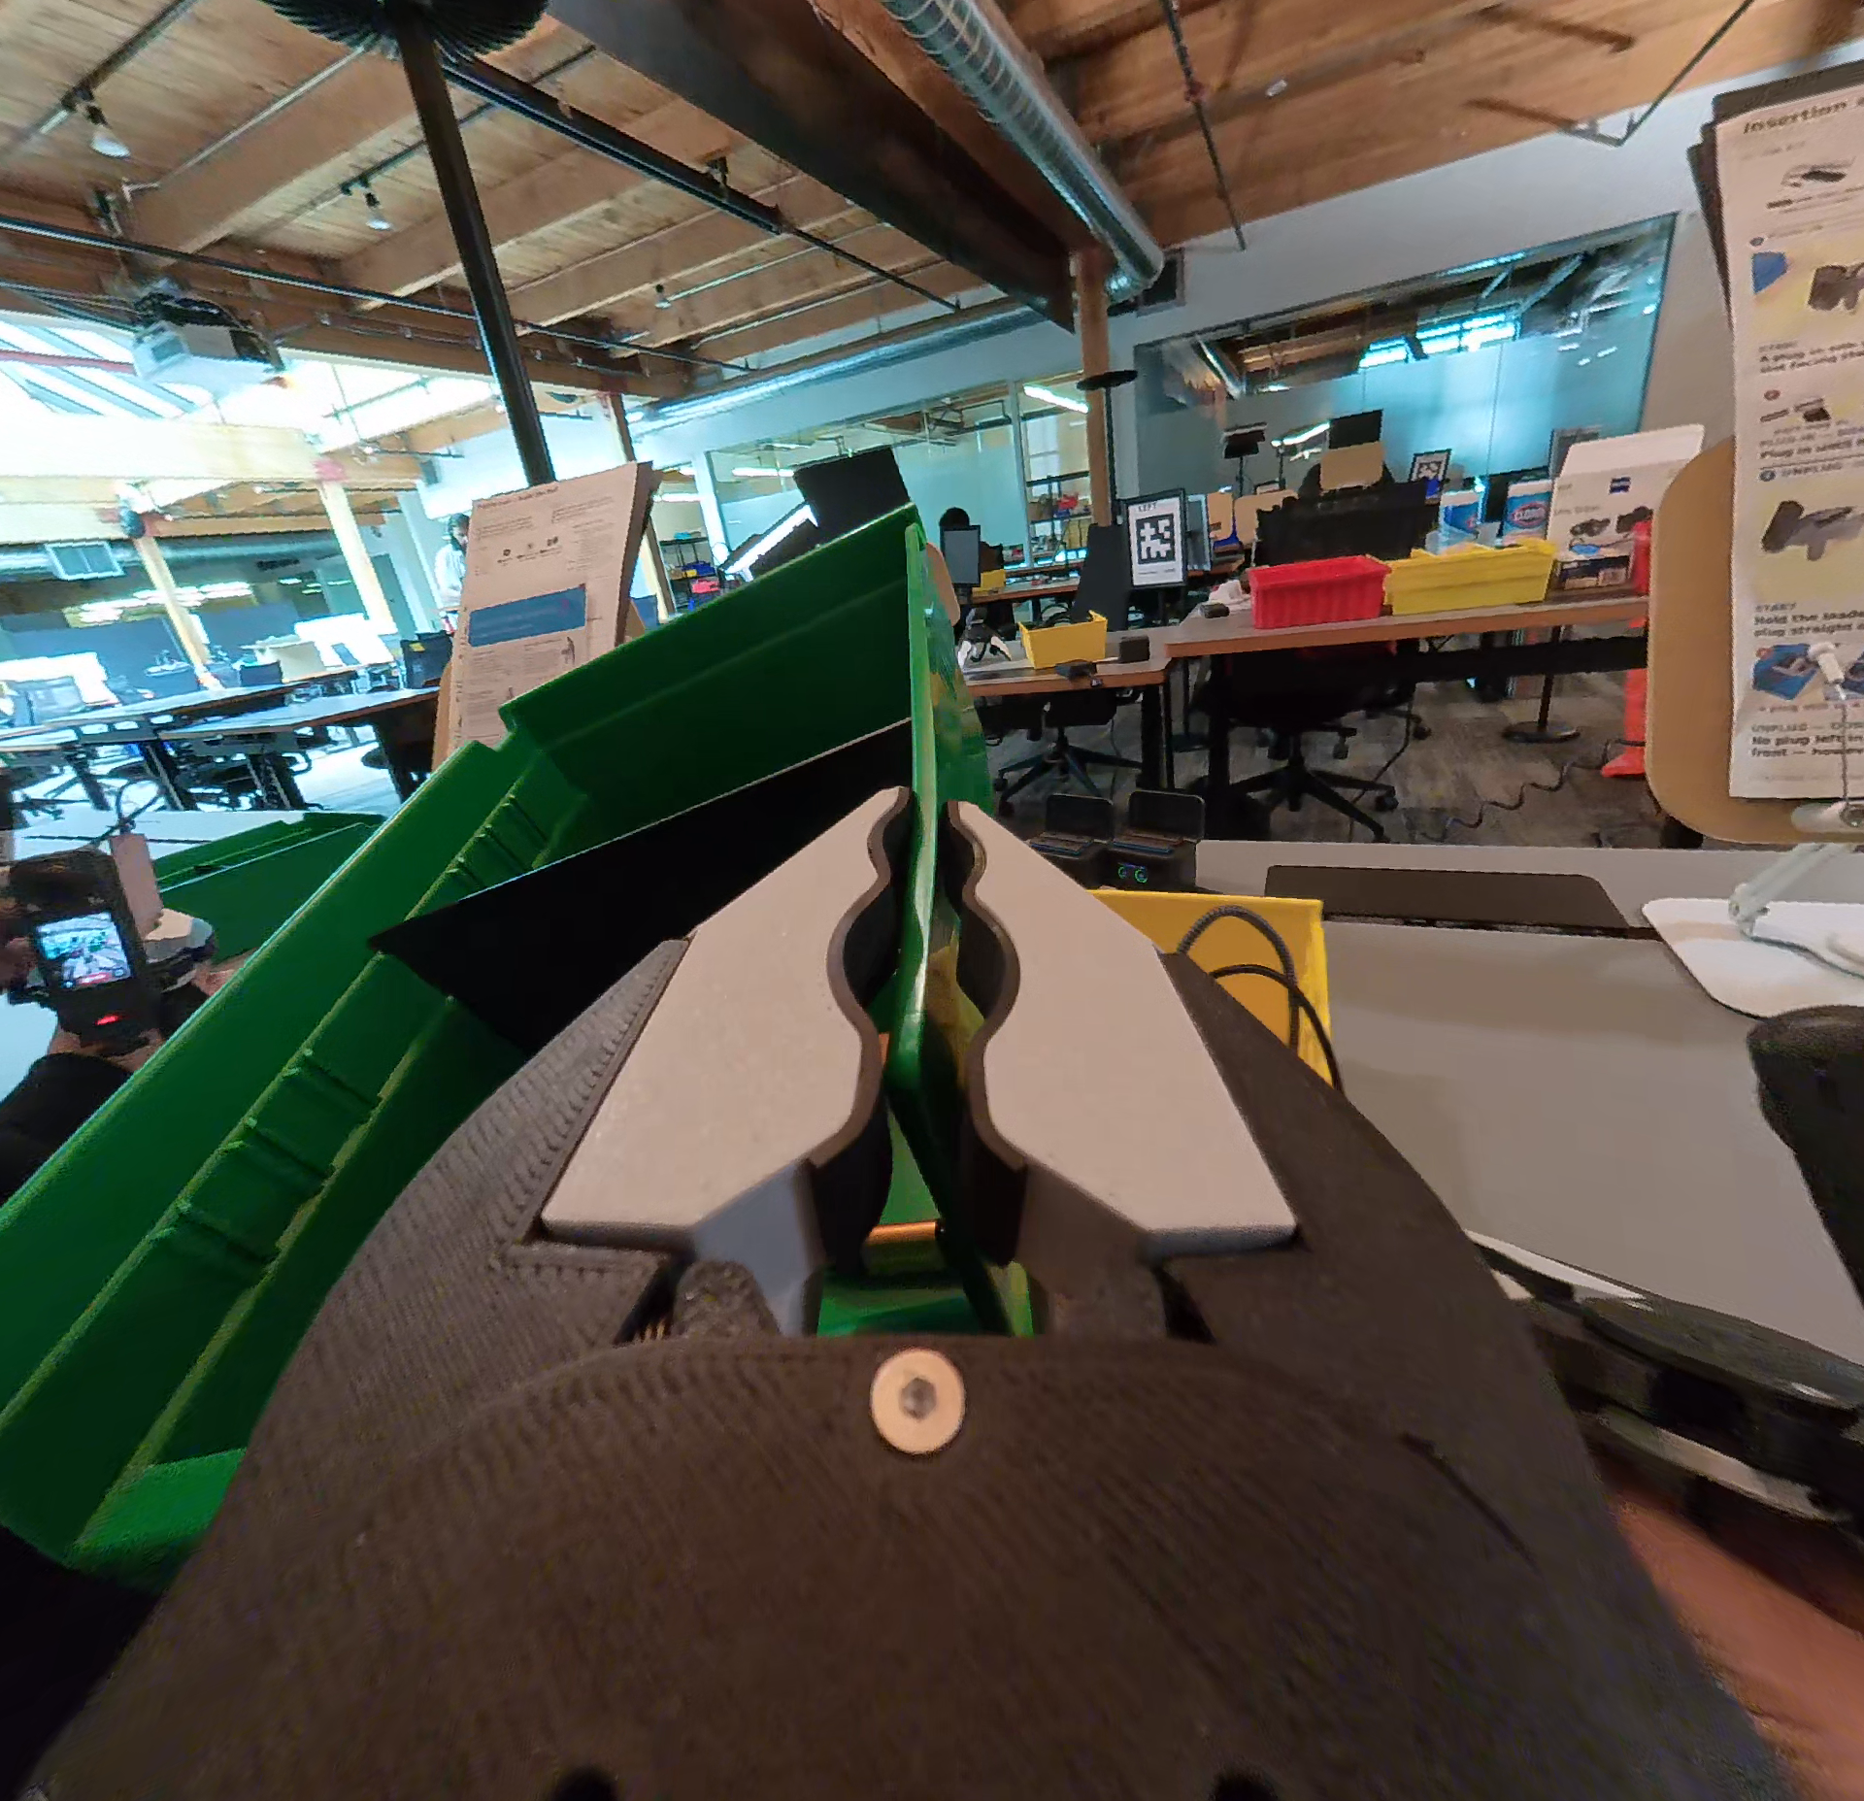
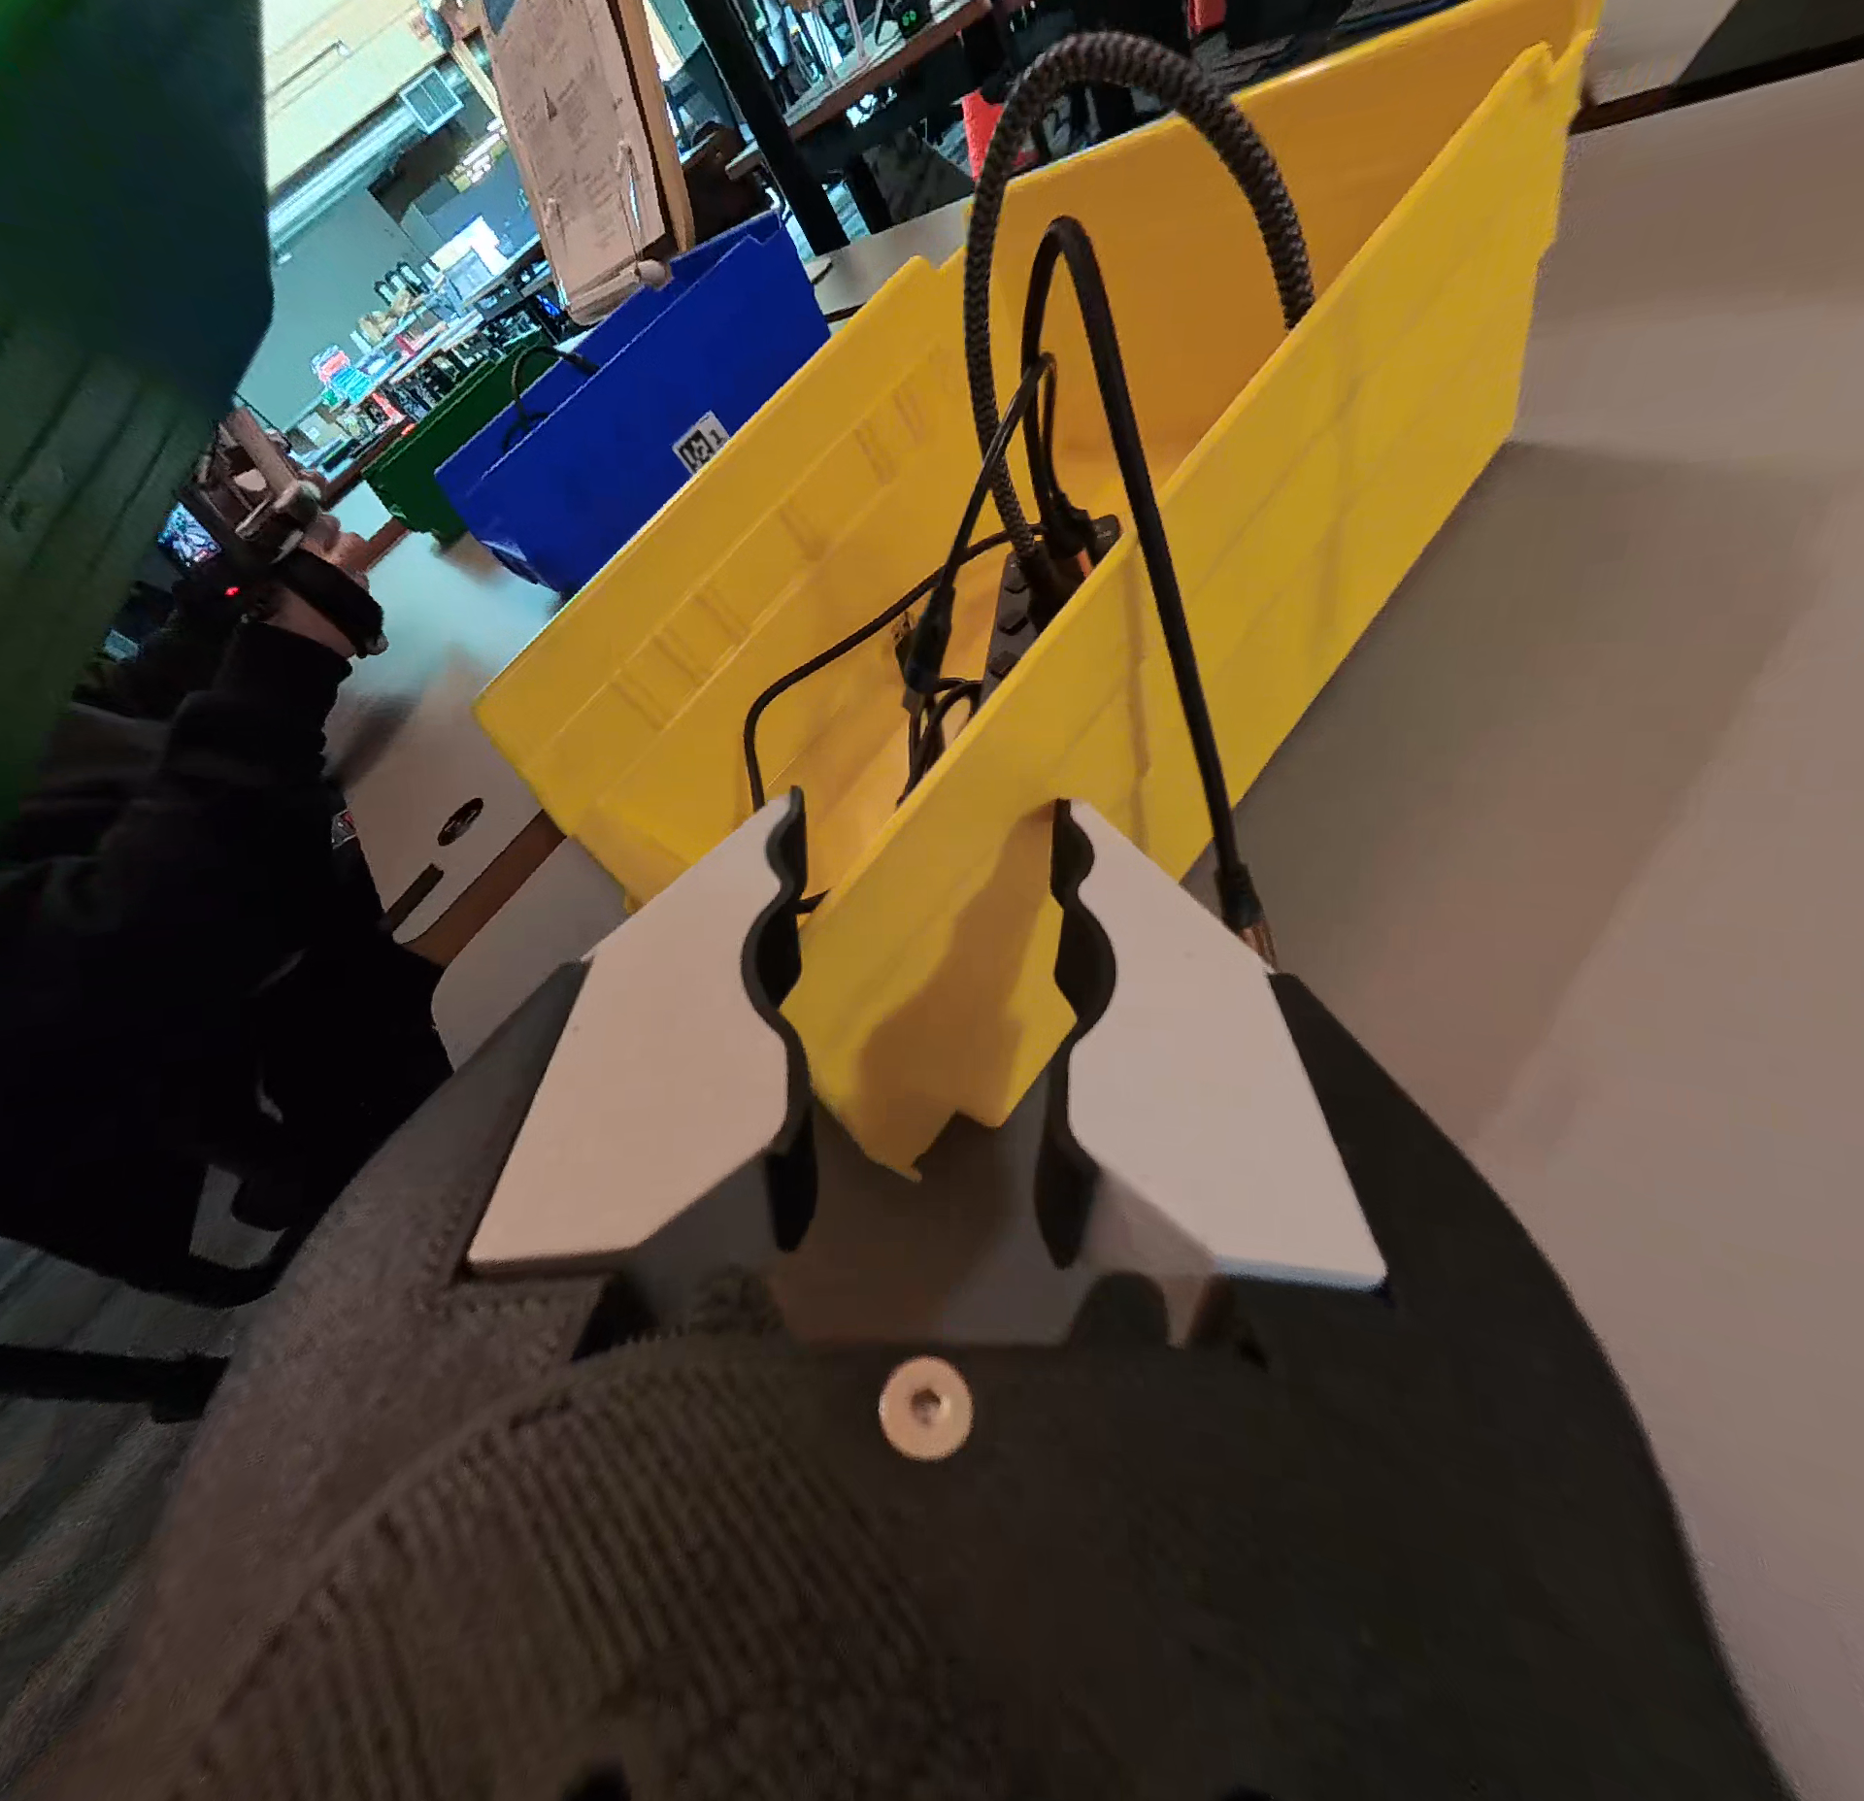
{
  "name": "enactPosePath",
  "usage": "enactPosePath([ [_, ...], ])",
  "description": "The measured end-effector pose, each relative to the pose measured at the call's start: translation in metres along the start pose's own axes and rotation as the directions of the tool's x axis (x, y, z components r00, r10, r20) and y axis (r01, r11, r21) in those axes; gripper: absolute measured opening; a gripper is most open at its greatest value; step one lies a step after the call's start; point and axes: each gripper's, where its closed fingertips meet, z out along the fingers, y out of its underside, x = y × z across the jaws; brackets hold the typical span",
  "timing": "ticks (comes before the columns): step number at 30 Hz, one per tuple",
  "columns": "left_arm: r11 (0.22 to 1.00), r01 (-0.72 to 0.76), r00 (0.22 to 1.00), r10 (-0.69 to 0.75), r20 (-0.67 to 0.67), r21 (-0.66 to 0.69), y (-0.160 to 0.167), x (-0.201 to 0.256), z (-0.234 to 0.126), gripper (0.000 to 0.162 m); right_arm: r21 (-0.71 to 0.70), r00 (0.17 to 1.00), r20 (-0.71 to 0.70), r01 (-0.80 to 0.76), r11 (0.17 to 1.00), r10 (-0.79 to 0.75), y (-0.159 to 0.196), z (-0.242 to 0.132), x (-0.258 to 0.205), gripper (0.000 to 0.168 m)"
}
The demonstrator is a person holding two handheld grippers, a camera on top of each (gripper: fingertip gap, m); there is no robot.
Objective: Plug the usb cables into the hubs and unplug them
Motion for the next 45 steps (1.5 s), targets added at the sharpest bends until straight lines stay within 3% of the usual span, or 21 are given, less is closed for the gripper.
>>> enactPosePath([
  [7, 1.0, 0.015, 0.998, -0.015, -0.067, 0.004, -0.003, 0.023, 0.003, 0.0, -0.052, 0.993, -0.005, 0.12, 0.991, -0.12, 0.003, 0.003, -0.012, 0.047],
  [10, 1.0, -0.002, 0.995, 0.003, -0.104, 0.008, -0.006, 0.038, 0.003, 0.0, -0.002, 0.974, 0.028, 0.225, 0.974, -0.225, -0.02, -0.026, 0.0, 0.064],
  [12, 1.0, -0.017, 0.99, 0.018, -0.141, 0.013, -0.01, 0.053, 0.002, 0.0, 0.048, 0.955, 0.045, 0.292, 0.955, -0.294, -0.04, -0.058, 0.02, 0.077],
  [17, 0.998, -0.062, 0.948, 0.069, -0.312, 0.032, -0.026, 0.117, -0.009, 0.0, 0.072, 0.899, -0.131, 0.429, 0.9, -0.418, -0.073, -0.159, 0.139, 0.078],
  [20, 0.996, -0.078, 0.89, 0.088, -0.448, 0.04, -0.032, 0.175, -0.023, 0.0, 0.045, 0.926, -0.243, 0.308, 0.95, -0.289, -0.069, -0.237, 0.213, 0.076],
  [23, 0.998, -0.059, 0.809, 0.071, -0.584, 0.039, -0.03, 0.239, -0.036, 0.002, 0.171, 0.939, -0.299, 0.228, 0.959, -0.17, -0.07, -0.315, 0.259, 0.075],
  [26, 1.0, -0.018, 0.71, 0.004, -0.704, -0.012, -0.017, 0.302, -0.051, 0.002, 0.225, 0.927, -0.352, 0.222, 0.949, -0.133, -0.08, -0.36, 0.284, 0.067],
  [29, 0.998, -0.007, 0.598, -0.047, -0.8, -0.065, 0.006, 0.359, -0.069, 0.002, 0.273, 0.938, -0.333, 0.192, 0.943, -0.095, -0.092, -0.376, 0.288, 0.06],
  [35, 0.986, -0.016, 0.426, -0.145, -0.893, -0.168, 0.045, 0.433, -0.089, 0.002, 0.199, 0.882, -0.443, 0.274, 0.941, -0.163, -0.071, -0.4, 0.296, 0.052],
  [40, 0.995, -0.032, 0.417, -0.075, -0.906, -0.097, 0.072, 0.485, -0.092, 0.001, 0.198, 0.822, -0.546, 0.313, 0.929, -0.161, -0.06, -0.431, 0.3, 0.046],
  [45, 0.996, -0.081, 0.384, 0.012, -0.923, -0.02, 0.095, 0.525, -0.106, 0.0, 0.146, 0.793, -0.59, 0.287, 0.947, -0.149, -0.036, -0.439, 0.307, 0.048],
])
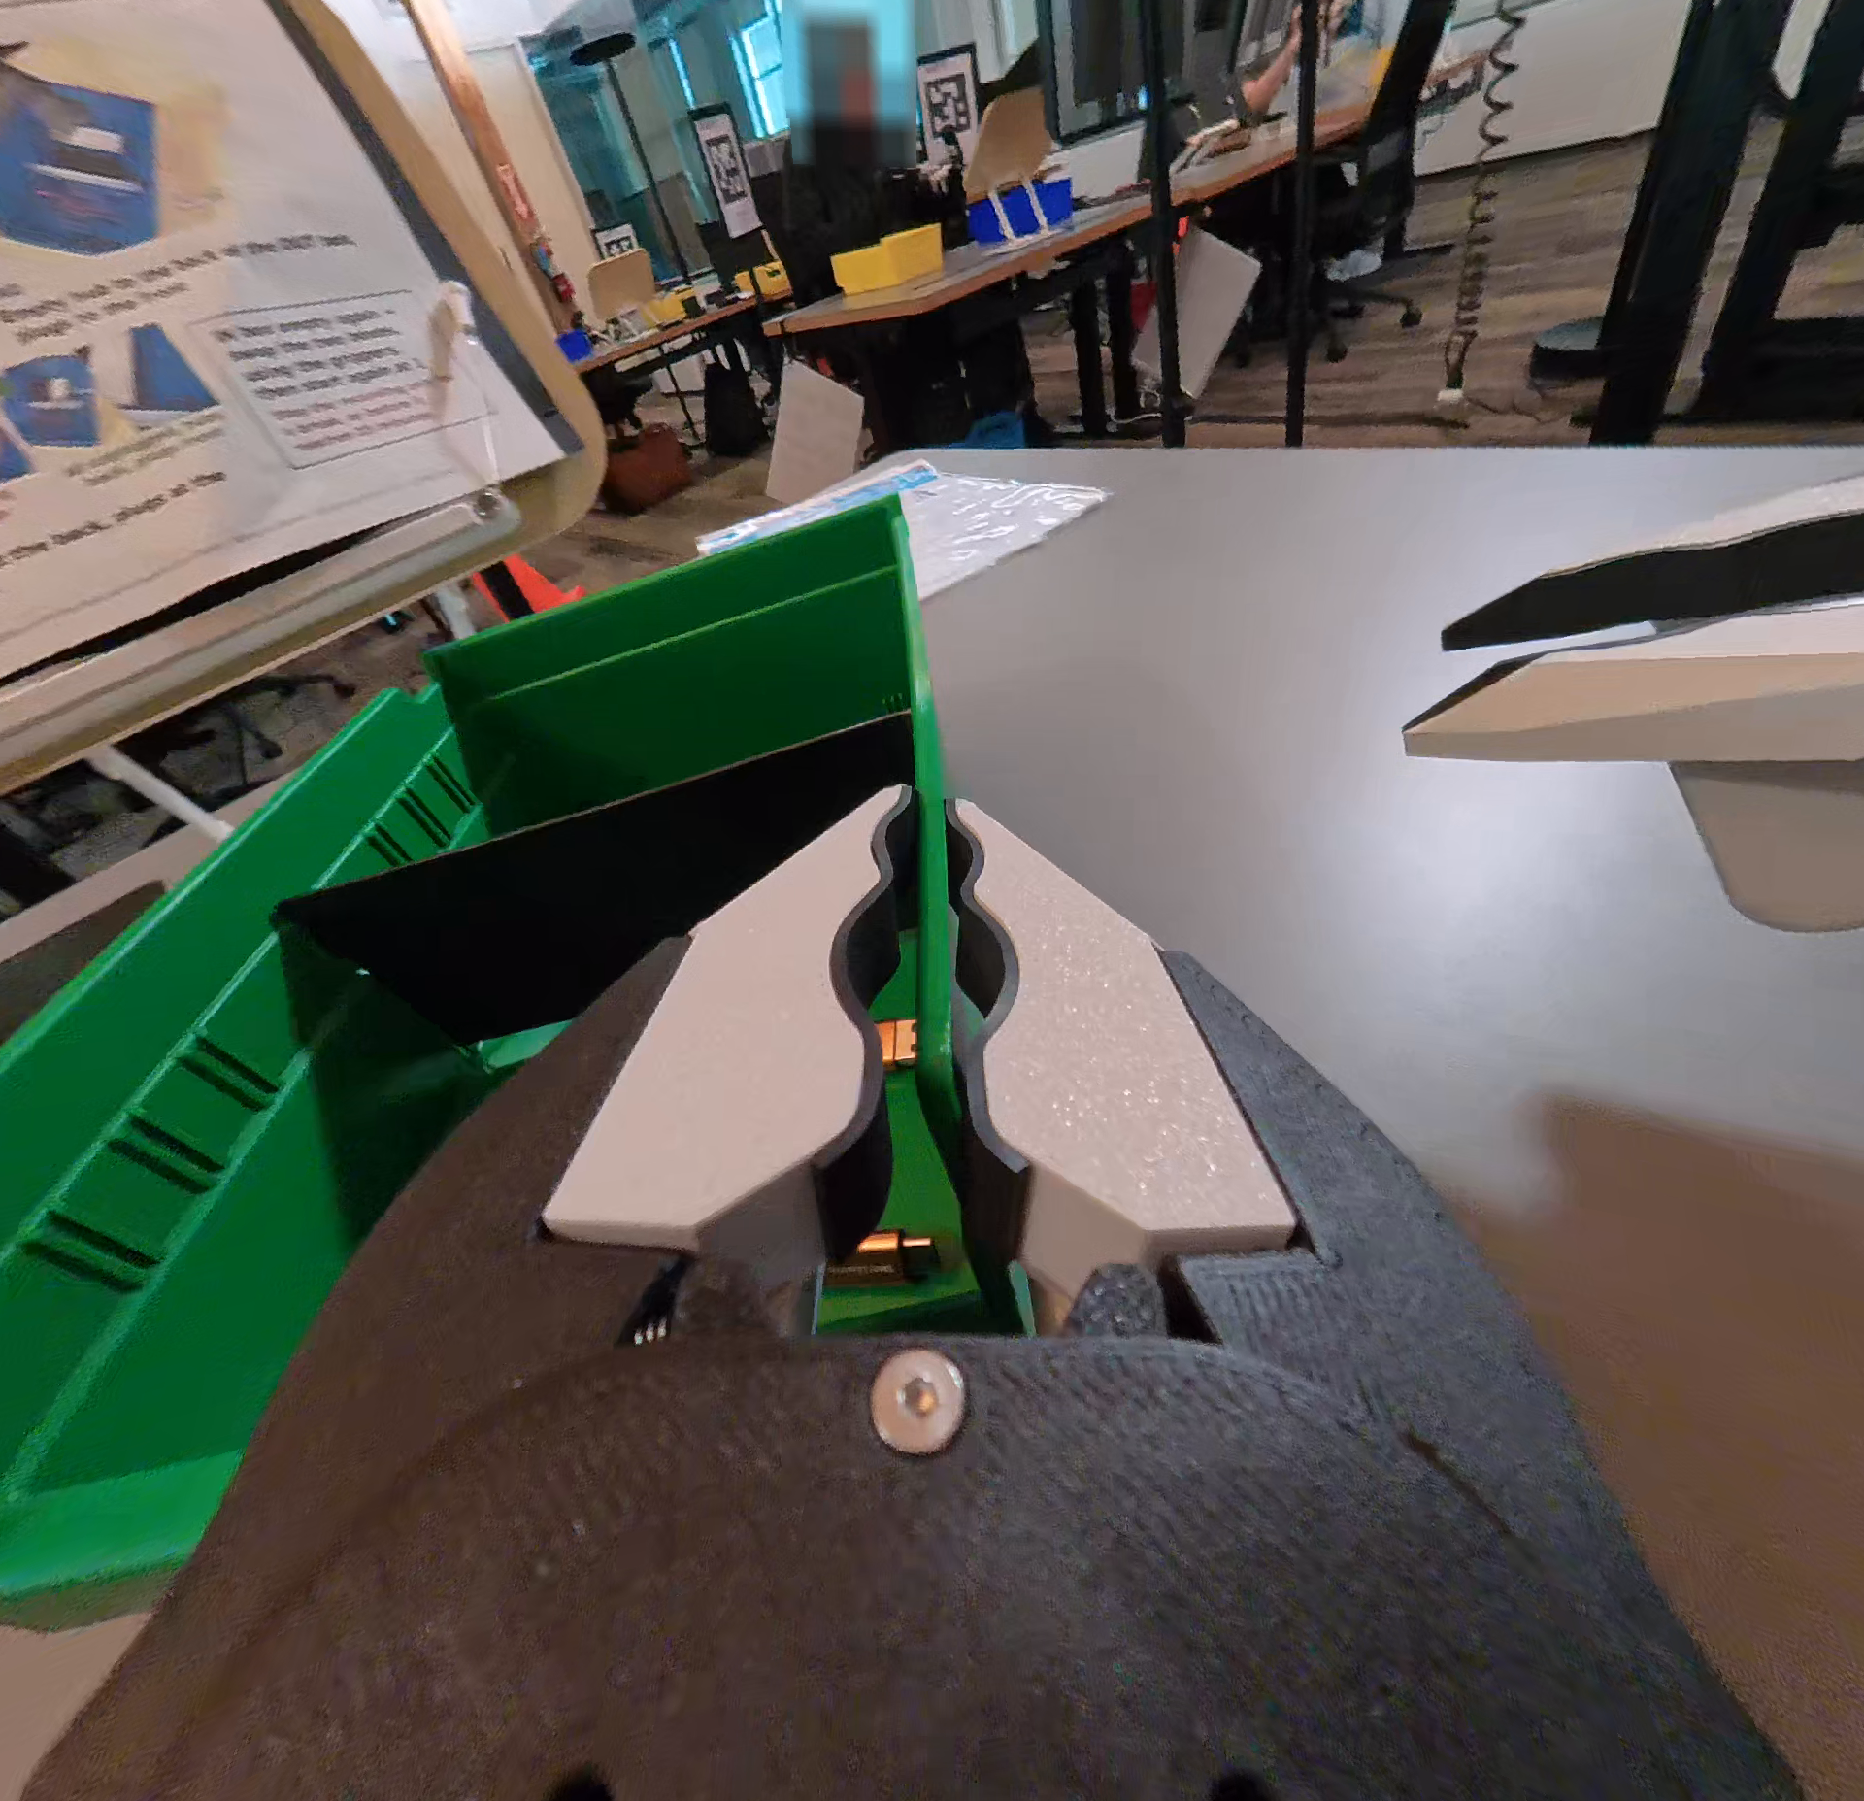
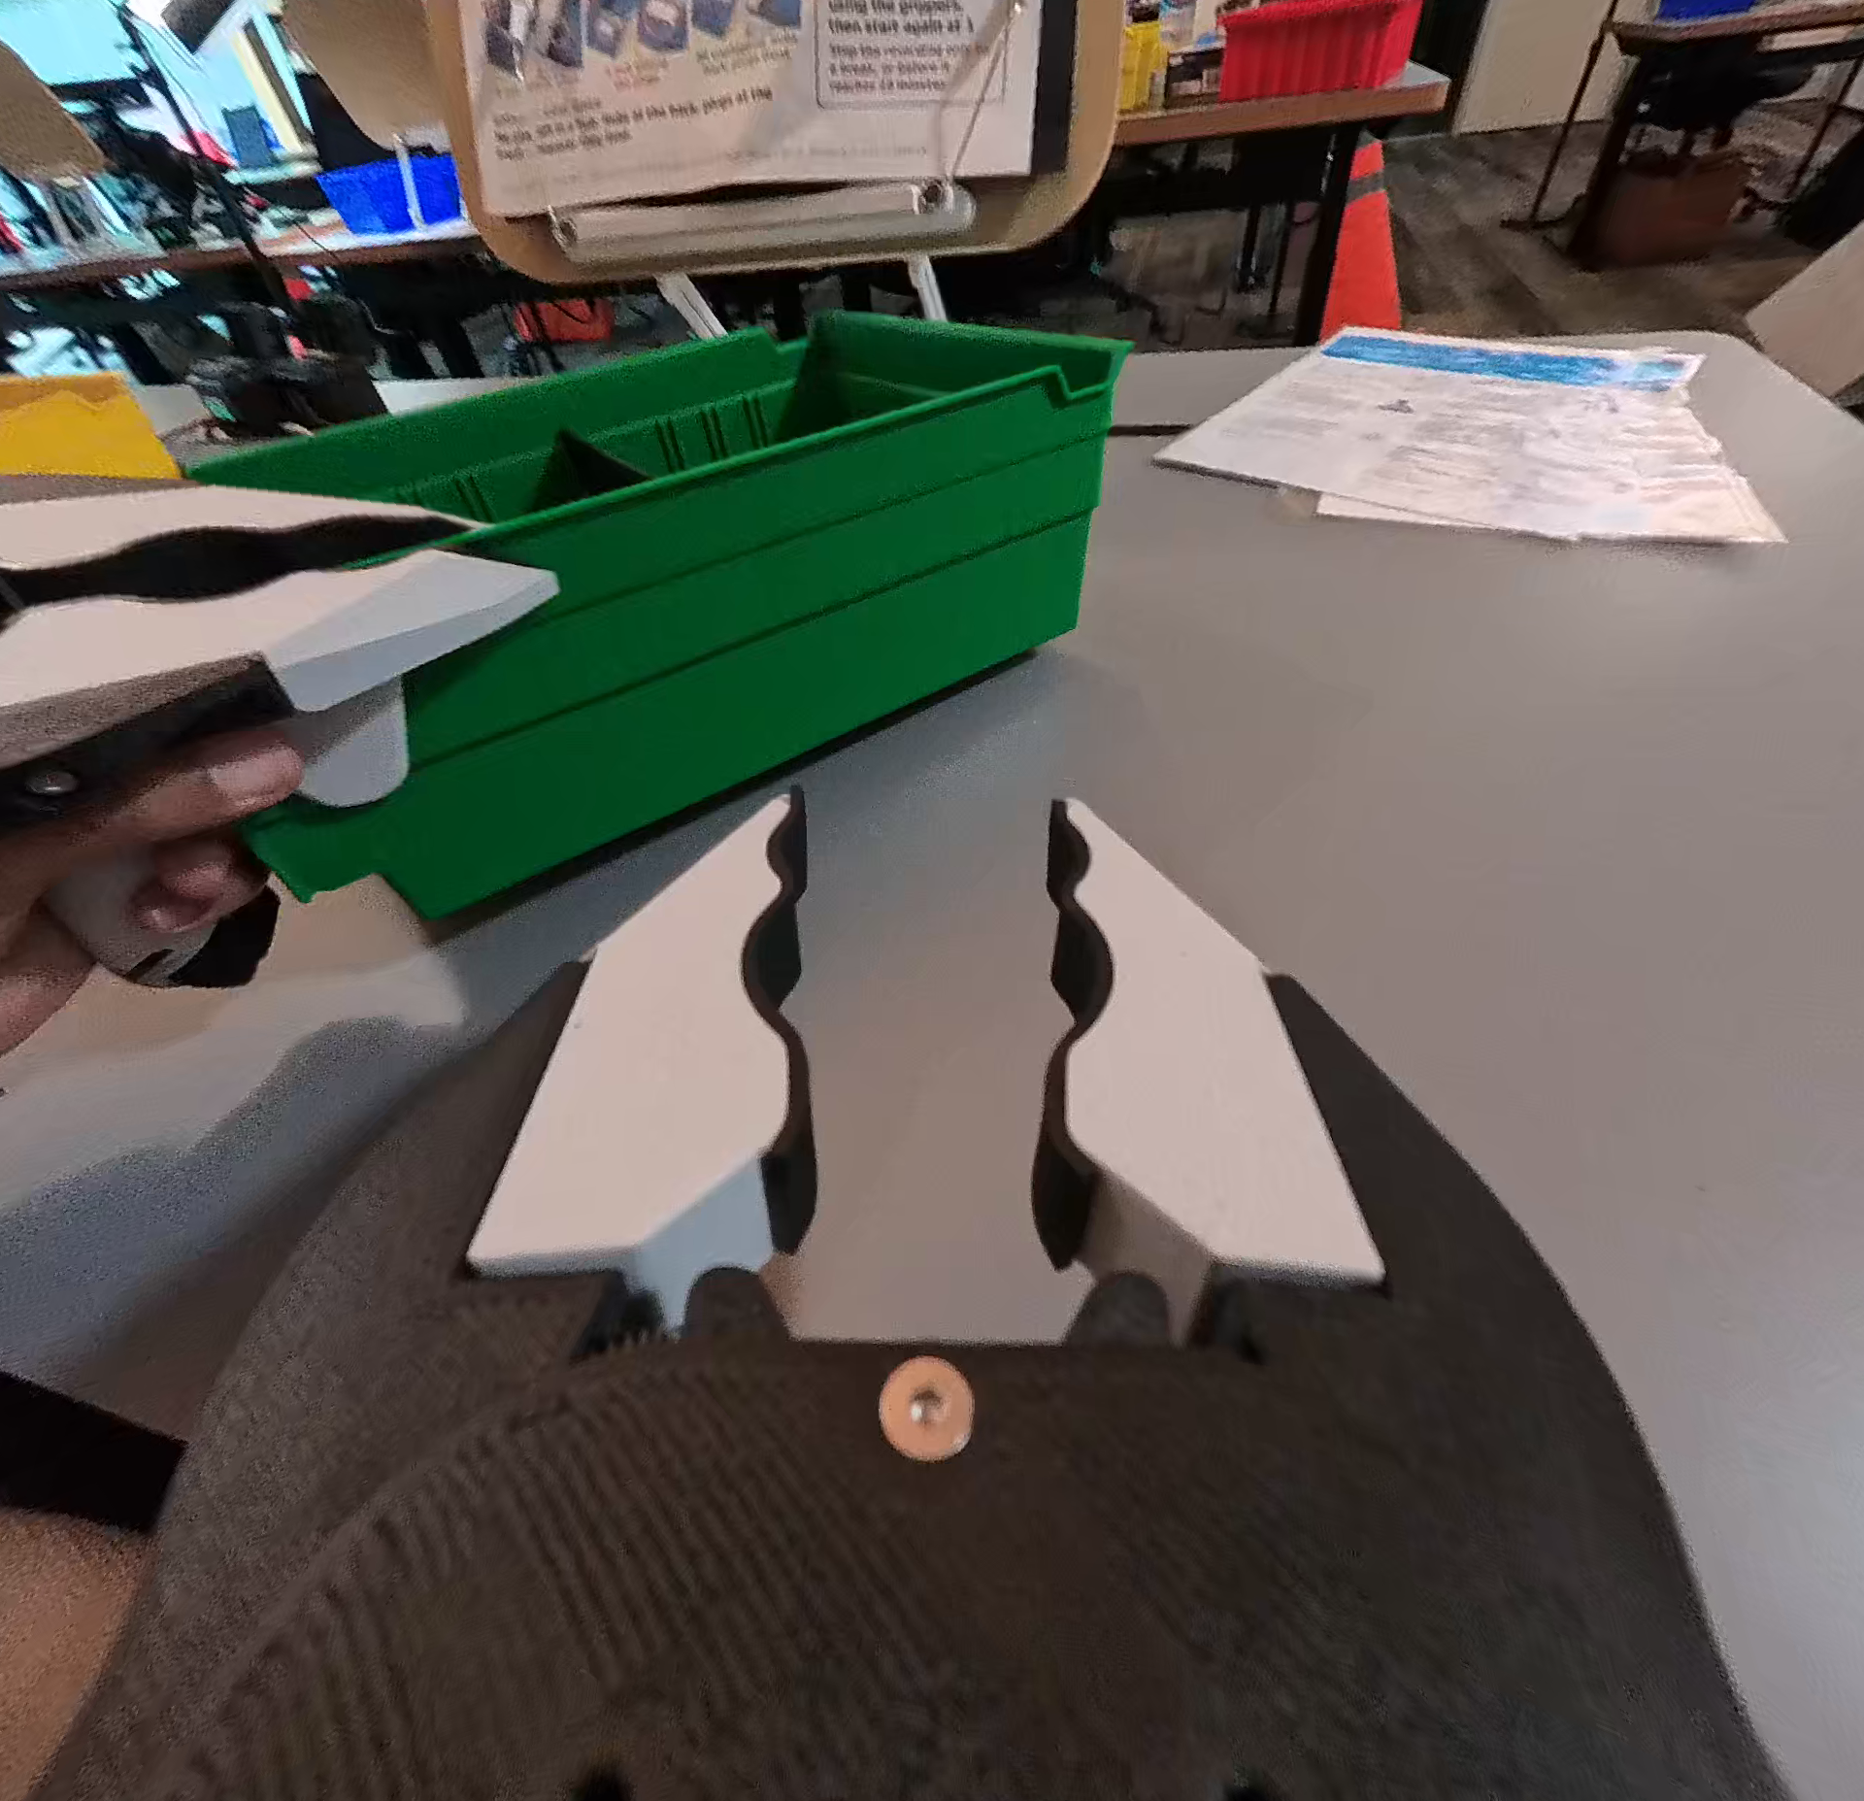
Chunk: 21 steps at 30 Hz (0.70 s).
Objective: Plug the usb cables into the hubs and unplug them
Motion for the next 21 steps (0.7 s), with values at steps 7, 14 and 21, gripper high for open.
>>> enactPosePath([
  [7, 0.998, 0.07, 0.994, -0.07, -0.085, 0.002, 0.01, 0.015, 0.015, 0.003, -0.02, 0.998, -0.064, -0.02, 1.0, 0.018, 0.012, -0.004, 0.014, 0.048],
  [14, 0.998, 0.024, 0.971, -0.012, -0.24, 0.05, 0.007, 0.034, 0.003, 0.041, -0.022, 0.995, -0.004, -0.098, 0.995, 0.098, 0.011, 0.0, 0.005, 0.048],
  [21, 0.91, 0.383, 0.808, -0.246, -0.535, 0.159, -0.043, 0.032, -0.034, 0.066, -0.033, 0.993, 0.067, -0.098, 0.995, 0.1, 0.01, -0.005, -0.012, 0.052],
])
